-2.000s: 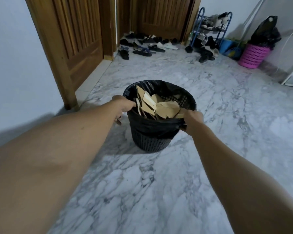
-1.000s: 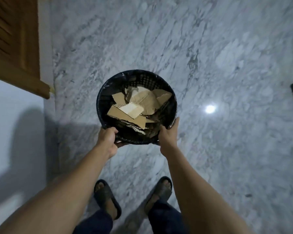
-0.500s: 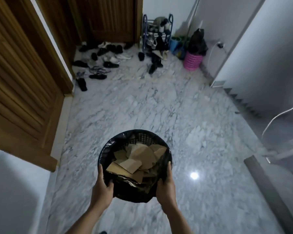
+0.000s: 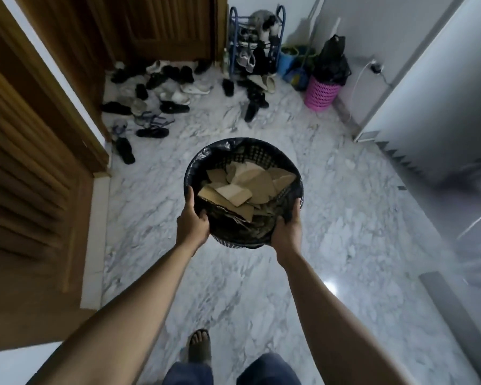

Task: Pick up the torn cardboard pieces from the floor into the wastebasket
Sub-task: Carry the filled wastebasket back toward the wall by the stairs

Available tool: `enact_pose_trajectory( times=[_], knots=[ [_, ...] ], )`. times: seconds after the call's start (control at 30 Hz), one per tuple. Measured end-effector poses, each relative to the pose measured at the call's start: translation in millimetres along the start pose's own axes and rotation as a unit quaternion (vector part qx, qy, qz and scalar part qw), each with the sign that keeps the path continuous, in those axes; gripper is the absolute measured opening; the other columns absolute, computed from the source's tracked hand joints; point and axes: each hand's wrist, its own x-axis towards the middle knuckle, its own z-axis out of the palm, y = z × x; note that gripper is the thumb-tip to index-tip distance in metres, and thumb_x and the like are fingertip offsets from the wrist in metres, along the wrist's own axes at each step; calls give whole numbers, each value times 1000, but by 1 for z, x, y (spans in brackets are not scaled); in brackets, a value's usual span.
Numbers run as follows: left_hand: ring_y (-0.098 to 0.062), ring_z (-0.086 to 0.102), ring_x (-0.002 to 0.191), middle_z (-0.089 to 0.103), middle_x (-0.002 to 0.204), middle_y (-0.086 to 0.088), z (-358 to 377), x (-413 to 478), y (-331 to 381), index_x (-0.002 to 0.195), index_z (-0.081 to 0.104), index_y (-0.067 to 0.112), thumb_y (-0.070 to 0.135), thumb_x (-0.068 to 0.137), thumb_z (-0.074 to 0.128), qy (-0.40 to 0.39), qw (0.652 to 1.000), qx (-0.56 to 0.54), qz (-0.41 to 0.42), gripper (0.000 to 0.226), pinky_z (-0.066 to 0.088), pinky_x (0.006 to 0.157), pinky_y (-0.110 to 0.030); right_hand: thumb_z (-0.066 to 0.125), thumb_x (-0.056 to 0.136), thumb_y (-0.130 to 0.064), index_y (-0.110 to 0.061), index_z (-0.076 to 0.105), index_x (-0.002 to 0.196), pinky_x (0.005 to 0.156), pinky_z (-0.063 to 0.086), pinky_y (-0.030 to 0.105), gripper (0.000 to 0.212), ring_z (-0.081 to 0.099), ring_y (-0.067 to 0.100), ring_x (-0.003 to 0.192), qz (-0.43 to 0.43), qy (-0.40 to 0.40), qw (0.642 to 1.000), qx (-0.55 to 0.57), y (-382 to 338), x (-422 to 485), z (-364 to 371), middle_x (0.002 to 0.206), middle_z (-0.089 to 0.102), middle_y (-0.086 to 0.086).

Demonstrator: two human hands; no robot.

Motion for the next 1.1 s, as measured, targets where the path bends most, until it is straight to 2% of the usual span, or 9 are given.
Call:
enact_pose_trajectory(
  times=[0.17,0.33,0.53,0.7,0.77,0.87,0.93,1.0,1.1],
  knots=[
    [-31,65,70,54,81,10,4,98,68,155,3,42,28,100,51,-25,999,-11,22,74,58,63,-54,49,97,-10,-51,19,155,84,61,42,77,63,16,94,16,44,997,58,-65,83,25,141,50,-13],
    [-13,58,69,55,136,-11,32,206,133,155,8,41,28,99,54,-14,999,-15,37,73,61,69,-48,33,89,2,-55,18,154,59,53,37,87,62,29,74,50,46,996,56,-114,190,37,115,59,-6],
    [-37,60,113,50,143,-13,64,330,225,156,9,38,28,98,55,10,998,-29,47,75,59,81,-50,40,95,-7,-54,12,155,55,59,37,81,63,18,70,35,4,998,49,-199,333,46,144,57,-4],
    [-35,56,121,53,142,-11,91,419,307,157,11,31,21,99,53,27,998,-2,55,72,52,84,-33,38,96,-4,-49,12,157,81,58,59,80,65,25,83,1,13,999,35,-265,436,45,151,50,-2],
    [-33,53,126,53,143,-10,105,456,337,158,11,28,21,99,53,19,997,-5,72,72,48,92,-36,35,95,0,-45,13,158,82,58,58,81,66,28,94,3,25,999,41,-286,481,44,148,53,2],
    [-32,53,126,53,143,-8,134,525,381,158,11,28,22,100,52,4,996,-7,86,71,46,93,-34,33,95,2,-44,15,159,78,60,50,81,59,16,73,4,56,997,49,-312,551,46,139,58,7],
    [-32,53,126,51,144,-7,154,570,410,158,11,28,21,101,51,-12,995,-3,96,70,44,87,-29,32,94,3,-44,16,159,70,58,42,81,63,30,79,13,82,995,49,-326,597,50,138,59,7],
    [-32,54,124,52,144,-8,174,617,437,157,10,30,20,101,51,-27,994,-4,102,70,43,81,-27,31,95,4,-42,16,159,79,60,48,81,65,37,97,15,97,994,54,-344,641,55,147,53,3],
    [-31,55,122,52,143,-8,204,681,478,157,10,32,21,101,51,-61,990,2,125,70,43,80,-26,32,96,2,-42,18,159,82,59,55,78,64,29,87,25,130,989,72,-364,703,55,140,57,2]
  ],
)
